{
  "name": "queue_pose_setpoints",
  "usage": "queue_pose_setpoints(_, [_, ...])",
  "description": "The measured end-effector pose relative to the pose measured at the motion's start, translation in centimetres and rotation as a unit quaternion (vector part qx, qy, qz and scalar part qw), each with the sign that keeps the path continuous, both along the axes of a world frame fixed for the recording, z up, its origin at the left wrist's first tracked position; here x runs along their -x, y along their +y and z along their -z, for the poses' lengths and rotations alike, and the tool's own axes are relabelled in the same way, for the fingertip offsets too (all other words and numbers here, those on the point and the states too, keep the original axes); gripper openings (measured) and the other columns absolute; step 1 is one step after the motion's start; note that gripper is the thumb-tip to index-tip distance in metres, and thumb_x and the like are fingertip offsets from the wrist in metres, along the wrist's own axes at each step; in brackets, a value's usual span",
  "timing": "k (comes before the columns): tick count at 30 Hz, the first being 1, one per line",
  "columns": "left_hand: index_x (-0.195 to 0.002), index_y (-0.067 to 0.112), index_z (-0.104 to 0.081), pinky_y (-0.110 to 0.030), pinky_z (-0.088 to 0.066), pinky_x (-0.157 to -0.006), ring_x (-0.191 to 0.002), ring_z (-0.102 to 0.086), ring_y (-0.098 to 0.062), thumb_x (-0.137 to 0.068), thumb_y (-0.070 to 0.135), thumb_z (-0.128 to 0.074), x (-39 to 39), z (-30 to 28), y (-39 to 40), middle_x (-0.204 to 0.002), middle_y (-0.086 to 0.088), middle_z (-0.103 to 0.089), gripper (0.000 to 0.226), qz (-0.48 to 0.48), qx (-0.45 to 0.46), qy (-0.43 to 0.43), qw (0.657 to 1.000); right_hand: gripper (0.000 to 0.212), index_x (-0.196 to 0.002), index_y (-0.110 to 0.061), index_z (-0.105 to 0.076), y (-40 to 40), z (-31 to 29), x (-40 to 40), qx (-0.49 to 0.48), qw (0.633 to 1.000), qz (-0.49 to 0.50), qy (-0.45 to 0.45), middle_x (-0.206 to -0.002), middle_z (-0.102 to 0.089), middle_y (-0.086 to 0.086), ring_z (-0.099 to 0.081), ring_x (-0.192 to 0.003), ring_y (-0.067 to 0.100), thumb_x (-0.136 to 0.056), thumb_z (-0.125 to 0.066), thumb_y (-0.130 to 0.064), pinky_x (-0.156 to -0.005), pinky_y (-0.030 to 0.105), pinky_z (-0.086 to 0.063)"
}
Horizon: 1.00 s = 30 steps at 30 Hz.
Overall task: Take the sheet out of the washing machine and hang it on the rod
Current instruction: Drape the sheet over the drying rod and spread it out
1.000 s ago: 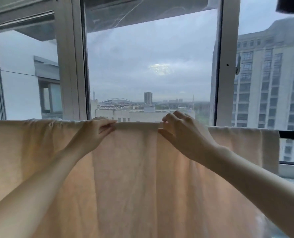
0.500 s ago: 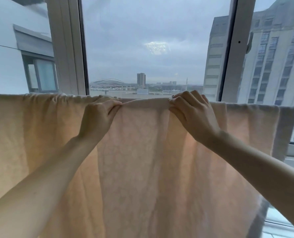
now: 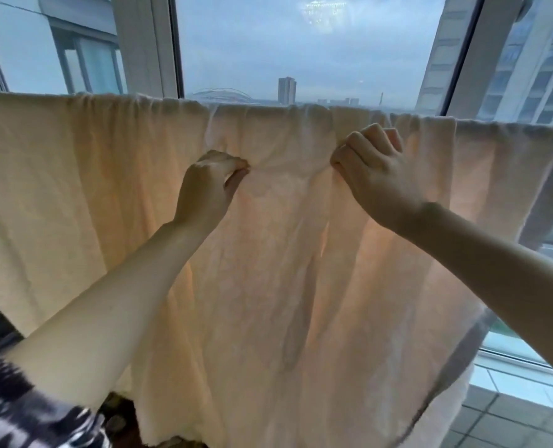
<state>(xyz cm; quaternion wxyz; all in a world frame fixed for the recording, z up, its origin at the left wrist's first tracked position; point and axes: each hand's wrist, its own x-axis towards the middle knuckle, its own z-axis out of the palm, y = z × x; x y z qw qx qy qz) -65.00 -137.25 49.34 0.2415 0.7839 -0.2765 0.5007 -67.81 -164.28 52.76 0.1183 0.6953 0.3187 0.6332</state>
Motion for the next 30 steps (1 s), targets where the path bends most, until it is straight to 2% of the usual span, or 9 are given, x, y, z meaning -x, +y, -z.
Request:
queue_pose_setpoints(9, [-0.098, 0.002, -0.073, -0.026, -0.046, -0.081, -0.088, -0.065, -0.025, -0.088, 0.013, -0.064, 1.6, 1.2, 0.7, -0.093, -0.012, -0.073, 0.018, 0.018, -0.010, 0.000, 1.000, 0.008, -0.088, -0.005, -0.063, 1.4, 1.9, 2.9, 0.015, 0.996, 0.058, 0.067, -0.089, -0.061, 0.009, -0.055, -0.081, 0.026, -0.088, -0.058, 0.001, -0.073, 0.038, -0.048])
queue_pose_setpoints(16, [-0.089, 0.004, -0.074, -0.036, -0.052, -0.070, -0.083, -0.064, -0.027, -0.087, 0.014, -0.063, 1.4, 0.1, 2.4, -0.085, -0.010, -0.072, 0.014, 0.035, -0.056, 0.017, 0.998, 0.011, -0.089, -0.004, -0.063, 2.6, 1.9, 4.1, 0.026, 0.989, 0.096, 0.108, -0.090, -0.060, 0.009, -0.054, -0.081, 0.024, -0.083, -0.060, 0.004, -0.073, 0.036, -0.048])
queue_pose_setpoints(18, [-0.088, 0.005, -0.075, -0.038, -0.052, -0.069, -0.083, -0.064, -0.028, -0.087, 0.014, -0.064, 1.2, 0.0, 2.6, -0.085, -0.010, -0.072, 0.014, 0.035, -0.073, 0.022, 0.996, 0.010, -0.088, -0.004, -0.063, 3.4, 2.3, 4.4, 0.029, 0.988, 0.103, 0.111, -0.089, -0.060, 0.009, -0.055, -0.080, 0.024, -0.086, -0.055, 0.002, -0.071, 0.035, -0.049])
queue_pose_setpoints(22, [-0.092, 0.006, -0.075, -0.036, -0.051, -0.072, -0.085, -0.063, -0.028, -0.088, 0.013, -0.063, 1.3, 1.2, 3.0, -0.087, -0.010, -0.072, 0.014, 0.047, -0.107, 0.062, 0.991, 0.020, -0.084, -0.005, -0.062, 3.6, 3.8, 4.6, 0.051, 0.982, 0.131, 0.123, -0.085, -0.061, 0.009, -0.057, -0.076, 0.026, -0.089, -0.042, -0.004, -0.067, 0.037, -0.049])
queue_pose_setpoints(26, [-0.095, 0.008, -0.075, -0.030, -0.047, -0.072, -0.084, -0.062, -0.024, -0.089, 0.016, -0.062, 1.6, 1.1, 3.3, -0.090, -0.008, -0.072, 0.016, 0.068, -0.124, 0.104, 0.985, 0.009, -0.081, -0.007, -0.062, 4.5, 3.5, 5.0, 0.054, 0.977, 0.169, 0.115, -0.082, -0.060, 0.007, -0.056, -0.078, 0.024, -0.084, -0.056, -0.001, -0.070, 0.036, -0.049])
queue_pose_setpoints(30, [-0.099, 0.008, -0.074, -0.023, -0.045, -0.077, -0.087, -0.065, -0.021, -0.090, 0.017, -0.063, 2.3, 0.8, 3.3, -0.098, -0.007, -0.073, 0.017, 0.098, -0.140, 0.173, 0.970, 0.011, -0.078, -0.009, -0.061, 6.6, 3.6, 4.7, 0.042, 0.975, 0.185, 0.114, -0.080, -0.059, 0.004, -0.054, -0.077, 0.023, -0.079, -0.060, 0.003, -0.068, 0.033, -0.046])
